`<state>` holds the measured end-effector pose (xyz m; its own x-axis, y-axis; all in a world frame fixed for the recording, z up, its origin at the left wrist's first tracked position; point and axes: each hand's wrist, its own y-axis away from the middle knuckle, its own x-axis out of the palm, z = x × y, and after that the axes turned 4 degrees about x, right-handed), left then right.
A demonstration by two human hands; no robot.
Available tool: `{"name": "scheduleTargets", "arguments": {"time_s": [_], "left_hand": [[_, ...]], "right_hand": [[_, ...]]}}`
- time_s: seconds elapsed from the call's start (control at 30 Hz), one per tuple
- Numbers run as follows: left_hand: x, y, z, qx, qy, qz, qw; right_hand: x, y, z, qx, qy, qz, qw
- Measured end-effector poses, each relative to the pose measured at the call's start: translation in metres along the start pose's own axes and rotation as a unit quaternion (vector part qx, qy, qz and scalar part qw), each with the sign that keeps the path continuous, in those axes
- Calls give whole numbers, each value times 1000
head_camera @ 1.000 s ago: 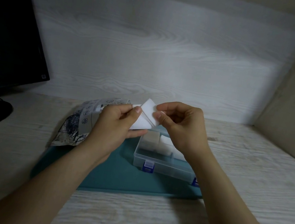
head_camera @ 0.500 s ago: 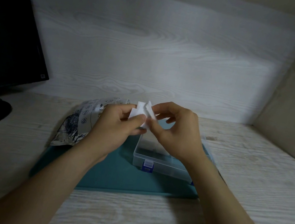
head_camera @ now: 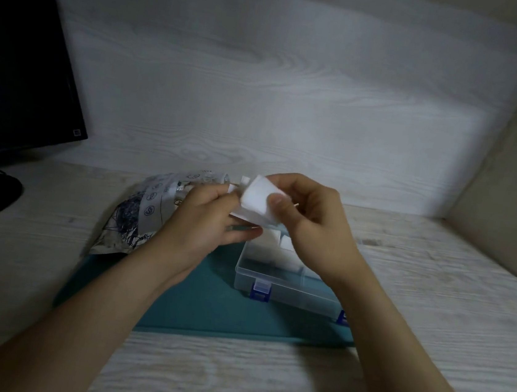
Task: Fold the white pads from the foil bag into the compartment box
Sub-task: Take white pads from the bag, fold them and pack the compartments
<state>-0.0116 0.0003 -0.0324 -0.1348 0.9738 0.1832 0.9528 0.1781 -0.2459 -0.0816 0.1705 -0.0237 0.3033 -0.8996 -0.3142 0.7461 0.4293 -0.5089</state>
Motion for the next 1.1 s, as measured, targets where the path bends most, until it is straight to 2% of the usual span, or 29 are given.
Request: {"name": "scheduleTargets", "arguments": {"time_s": [0.13,0.3,0.67,0.8,0.93,1.1], "left_hand": [[0,2,-4,-35,64,32,997],[2,3,-4,-28,81,43,995],[3,5,-2,8,3,66,998],[2,4,0,35,-23,76,996],[1,3,0,42,-47,51,997],[-1,0,0,51,-38,22,998]], "right_hand": [[1,2,0,-13,23,-4,1000],[0,2,-3,-15,44,-10,999],[1,3,0,-28,93,-21,995],[3,6,1,-40,137,-71,987],[2,4,6,65,71,-53,994],[-1,3,16,204,-118,-33,971]]}}
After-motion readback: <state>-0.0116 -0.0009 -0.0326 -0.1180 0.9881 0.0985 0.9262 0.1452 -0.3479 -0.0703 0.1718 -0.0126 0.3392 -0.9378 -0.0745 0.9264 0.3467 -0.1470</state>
